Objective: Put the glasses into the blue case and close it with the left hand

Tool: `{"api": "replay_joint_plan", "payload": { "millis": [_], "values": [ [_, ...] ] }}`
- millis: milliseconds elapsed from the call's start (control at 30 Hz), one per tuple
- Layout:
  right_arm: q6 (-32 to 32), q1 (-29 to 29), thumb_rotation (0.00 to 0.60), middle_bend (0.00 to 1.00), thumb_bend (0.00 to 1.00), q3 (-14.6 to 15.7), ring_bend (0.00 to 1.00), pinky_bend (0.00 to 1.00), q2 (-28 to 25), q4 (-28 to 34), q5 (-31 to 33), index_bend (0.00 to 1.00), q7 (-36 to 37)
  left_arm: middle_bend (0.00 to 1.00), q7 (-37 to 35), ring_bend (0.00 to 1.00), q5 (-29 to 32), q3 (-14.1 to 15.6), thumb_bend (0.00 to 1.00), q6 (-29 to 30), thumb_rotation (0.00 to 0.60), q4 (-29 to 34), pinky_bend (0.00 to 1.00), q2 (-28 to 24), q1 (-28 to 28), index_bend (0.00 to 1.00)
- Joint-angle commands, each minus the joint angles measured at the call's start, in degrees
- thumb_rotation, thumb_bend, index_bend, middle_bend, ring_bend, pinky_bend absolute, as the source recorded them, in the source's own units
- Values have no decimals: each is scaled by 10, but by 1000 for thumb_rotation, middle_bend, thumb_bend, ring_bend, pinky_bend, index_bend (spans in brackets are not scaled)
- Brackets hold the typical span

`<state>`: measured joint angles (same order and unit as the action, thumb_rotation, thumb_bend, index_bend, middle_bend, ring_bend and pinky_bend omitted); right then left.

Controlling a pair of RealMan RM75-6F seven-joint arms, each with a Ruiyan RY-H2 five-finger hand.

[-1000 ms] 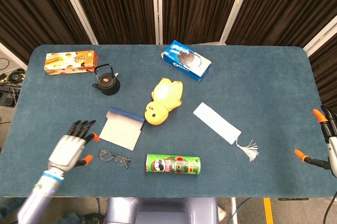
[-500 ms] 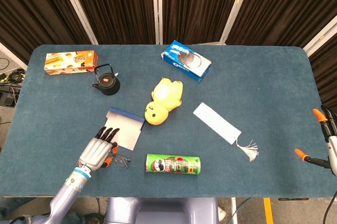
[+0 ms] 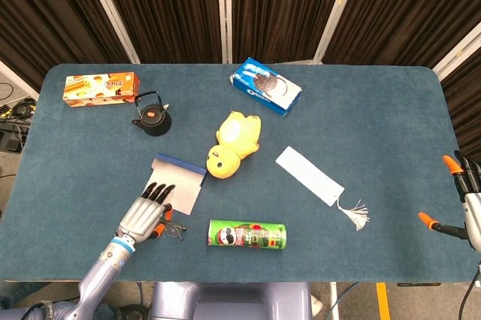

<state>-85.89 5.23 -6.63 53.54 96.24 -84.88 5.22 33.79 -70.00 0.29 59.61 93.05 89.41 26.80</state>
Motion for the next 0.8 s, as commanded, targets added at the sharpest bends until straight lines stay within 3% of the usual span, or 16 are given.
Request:
{"api": "replay_joint_plan", "payload": {
  "millis": [33,500,800],
  "values": [
    [0,0,600,0,0,0,0,0,0,0,0,0,0,0,2,0,1,2,404,1,600,-1,0,2,1,504],
    [-1,0,600,0,0,1,0,0,0,0,-2,0,2,0,9,0,12,2,452,12,600,2,0,1,3,601],
    [1,1,600,0,0,2,0,0,1,0,-2,0,-3,0,-1,0,19,-31,453,19,600,21,0,-17,20,610]
  ]
}}
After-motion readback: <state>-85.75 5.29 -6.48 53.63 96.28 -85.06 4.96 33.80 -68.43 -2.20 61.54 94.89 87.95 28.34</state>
